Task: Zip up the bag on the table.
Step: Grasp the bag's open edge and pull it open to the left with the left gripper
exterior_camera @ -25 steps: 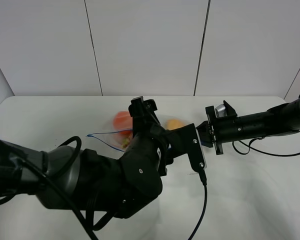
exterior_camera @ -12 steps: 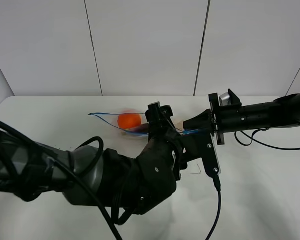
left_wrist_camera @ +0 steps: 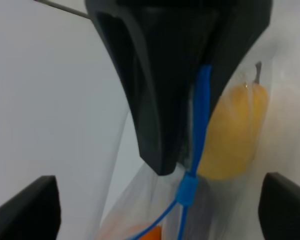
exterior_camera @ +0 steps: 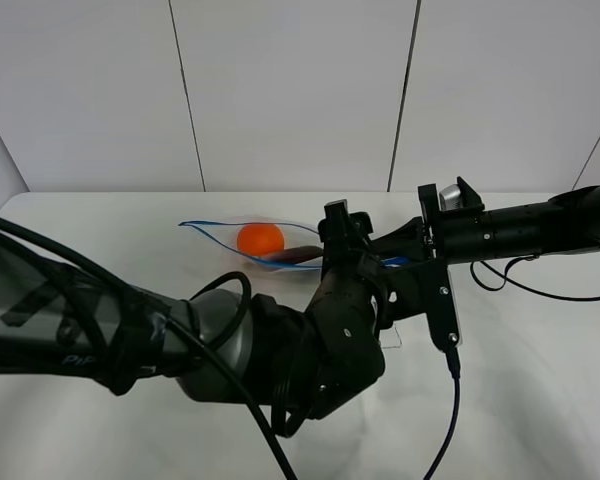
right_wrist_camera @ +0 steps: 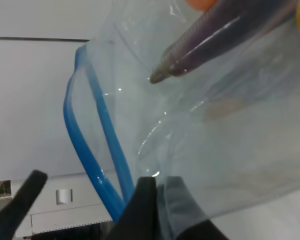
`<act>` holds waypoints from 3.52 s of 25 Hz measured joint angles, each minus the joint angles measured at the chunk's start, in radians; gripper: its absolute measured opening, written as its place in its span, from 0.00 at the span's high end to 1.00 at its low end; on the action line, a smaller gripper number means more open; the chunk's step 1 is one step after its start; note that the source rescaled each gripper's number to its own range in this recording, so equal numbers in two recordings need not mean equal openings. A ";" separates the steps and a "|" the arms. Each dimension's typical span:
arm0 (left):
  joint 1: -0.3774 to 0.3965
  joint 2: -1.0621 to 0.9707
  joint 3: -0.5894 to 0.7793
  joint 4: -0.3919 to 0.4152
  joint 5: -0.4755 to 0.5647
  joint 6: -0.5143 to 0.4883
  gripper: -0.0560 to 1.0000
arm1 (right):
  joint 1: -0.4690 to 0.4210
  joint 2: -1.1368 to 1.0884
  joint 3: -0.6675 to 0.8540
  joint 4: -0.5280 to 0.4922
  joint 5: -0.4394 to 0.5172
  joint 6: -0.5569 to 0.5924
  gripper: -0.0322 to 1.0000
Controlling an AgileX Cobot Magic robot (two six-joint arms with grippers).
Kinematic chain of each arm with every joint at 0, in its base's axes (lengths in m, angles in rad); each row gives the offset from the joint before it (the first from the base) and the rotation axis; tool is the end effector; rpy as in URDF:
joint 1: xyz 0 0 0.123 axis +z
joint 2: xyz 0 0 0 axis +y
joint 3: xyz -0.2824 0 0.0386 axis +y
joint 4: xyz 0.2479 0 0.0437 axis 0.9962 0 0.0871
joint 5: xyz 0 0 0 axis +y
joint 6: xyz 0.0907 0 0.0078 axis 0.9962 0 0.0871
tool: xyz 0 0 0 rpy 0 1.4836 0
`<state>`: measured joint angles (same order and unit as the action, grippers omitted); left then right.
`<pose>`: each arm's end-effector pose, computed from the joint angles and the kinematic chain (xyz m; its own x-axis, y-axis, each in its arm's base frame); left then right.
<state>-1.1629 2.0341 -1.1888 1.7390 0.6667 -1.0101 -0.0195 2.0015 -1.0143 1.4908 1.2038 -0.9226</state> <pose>0.2162 -0.3601 0.1596 0.2050 0.9217 -0.3294 0.5431 0.1729 0.8217 0.3425 0.0781 0.1510 -0.9832 0.1714 -0.0633 -0.0025 0.3335 0.9428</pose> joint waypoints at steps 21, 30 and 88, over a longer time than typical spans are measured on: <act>0.000 0.009 -0.003 0.000 -0.027 0.046 0.64 | 0.000 0.000 0.000 -0.011 0.000 0.000 0.97; 0.000 0.009 -0.003 0.000 -0.054 0.066 0.75 | 0.000 0.000 0.000 -0.021 0.000 0.000 0.97; 0.256 -0.147 0.216 -0.132 0.056 0.418 0.95 | -0.081 0.000 0.000 -0.123 0.017 0.018 0.97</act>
<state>-0.9068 1.8876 -0.9724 1.6073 0.7229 -0.5925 -0.1003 2.0015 -1.0143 1.3674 1.2207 -0.9042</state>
